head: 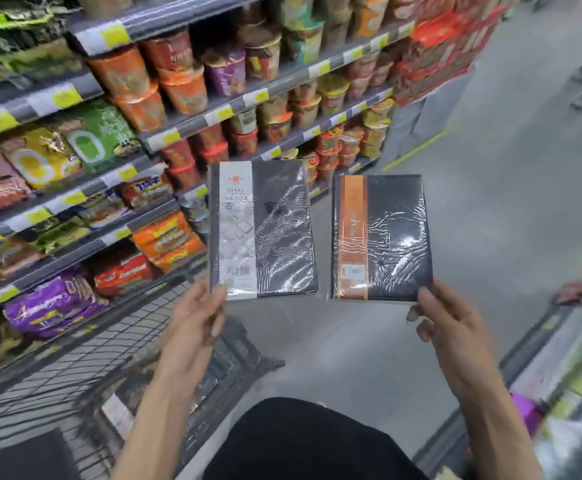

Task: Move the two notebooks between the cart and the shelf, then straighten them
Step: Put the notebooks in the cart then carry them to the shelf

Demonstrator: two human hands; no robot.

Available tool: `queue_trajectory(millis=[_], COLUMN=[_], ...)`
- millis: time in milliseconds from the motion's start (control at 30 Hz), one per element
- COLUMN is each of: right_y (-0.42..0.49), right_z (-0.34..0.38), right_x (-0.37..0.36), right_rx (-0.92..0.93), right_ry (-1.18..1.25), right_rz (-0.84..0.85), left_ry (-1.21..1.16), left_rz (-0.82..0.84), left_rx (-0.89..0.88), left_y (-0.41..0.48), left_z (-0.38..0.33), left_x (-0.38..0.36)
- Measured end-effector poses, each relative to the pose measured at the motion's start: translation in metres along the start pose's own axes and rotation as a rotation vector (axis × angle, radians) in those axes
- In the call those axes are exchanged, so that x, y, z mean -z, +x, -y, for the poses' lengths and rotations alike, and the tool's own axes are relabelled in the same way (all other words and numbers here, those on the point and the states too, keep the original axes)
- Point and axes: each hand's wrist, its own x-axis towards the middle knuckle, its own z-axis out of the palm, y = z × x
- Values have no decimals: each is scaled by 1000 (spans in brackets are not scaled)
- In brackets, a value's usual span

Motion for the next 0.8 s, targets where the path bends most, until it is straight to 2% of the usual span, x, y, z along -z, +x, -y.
queue_trajectory(millis=[333, 633, 800], right_y=[46, 109, 156], right_z=[10, 23, 44], right_x=[79, 140, 177], right_rx=[-16, 12, 15], right_ry=[164, 250, 324], right_rz=[-218, -510, -696], left_ry=[128, 89, 178], left_rz=[198, 486, 625], left_rx=[8, 199, 289], left_y=[73, 189, 268], left_z=[8, 36, 43], left_x=[-131, -247, -331])
